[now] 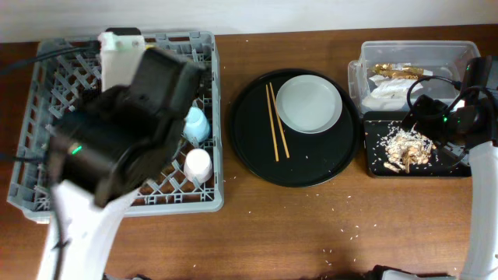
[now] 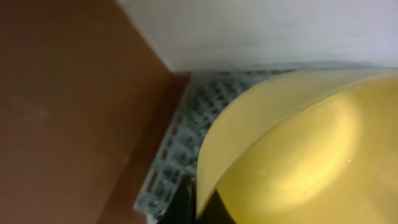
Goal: Sort waste into correct bins and load items into the dishwasher rack
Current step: 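Lift the yellow bowl over the rack with left gripper, then lower the yellow bowl upright into the rack and release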
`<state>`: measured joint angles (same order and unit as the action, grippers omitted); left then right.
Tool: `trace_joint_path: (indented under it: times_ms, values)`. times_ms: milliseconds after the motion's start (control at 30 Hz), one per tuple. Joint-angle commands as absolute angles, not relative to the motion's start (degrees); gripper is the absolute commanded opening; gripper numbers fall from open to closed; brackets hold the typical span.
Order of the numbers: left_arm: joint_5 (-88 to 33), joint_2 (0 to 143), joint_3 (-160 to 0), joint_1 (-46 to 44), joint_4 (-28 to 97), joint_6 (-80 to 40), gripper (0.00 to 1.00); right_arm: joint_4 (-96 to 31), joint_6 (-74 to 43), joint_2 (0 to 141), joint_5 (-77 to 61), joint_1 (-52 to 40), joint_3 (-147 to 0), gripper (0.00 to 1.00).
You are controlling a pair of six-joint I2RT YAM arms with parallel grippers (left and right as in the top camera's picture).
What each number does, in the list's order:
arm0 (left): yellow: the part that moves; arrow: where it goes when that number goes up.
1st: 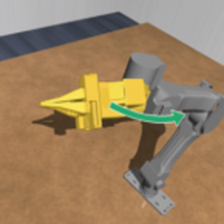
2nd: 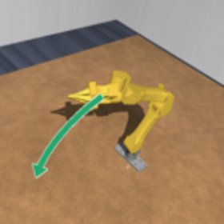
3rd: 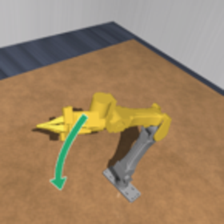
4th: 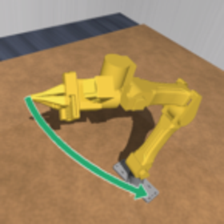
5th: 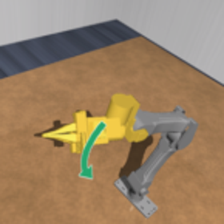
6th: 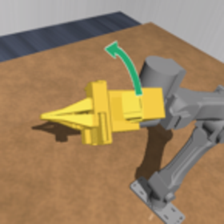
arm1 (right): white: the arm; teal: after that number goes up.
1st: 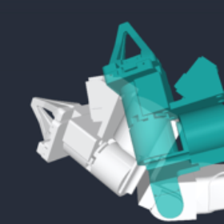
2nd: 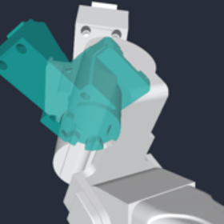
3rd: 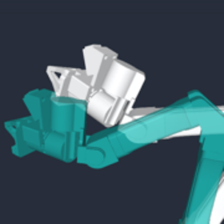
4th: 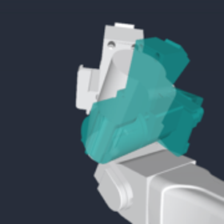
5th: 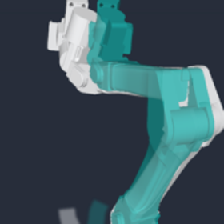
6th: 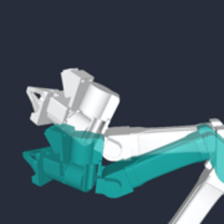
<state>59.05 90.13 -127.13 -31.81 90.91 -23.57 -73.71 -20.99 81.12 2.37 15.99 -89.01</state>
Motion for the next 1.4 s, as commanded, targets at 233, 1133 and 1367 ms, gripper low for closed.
trace_joint_path:
  times_ms: [233,1133,1367]
  values:
    - [83.8,108.0,-109.7,-21.8,51.1,-27.4,0.00,-73.7,-21.5,81.0,3.3,16.2,-88.9,0.99]
    - [68.8,131.3,-109.7,-20.4,21.0,-2.7,0.00,-73.7,-21.5,81.0,3.3,16.2,-88.9,0.98]
    - [73.5,131.3,-109.7,-18.6,20.4,-2.7,0.00,-73.7,-21.5,81.0,3.3,16.2,-88.9,0.99]
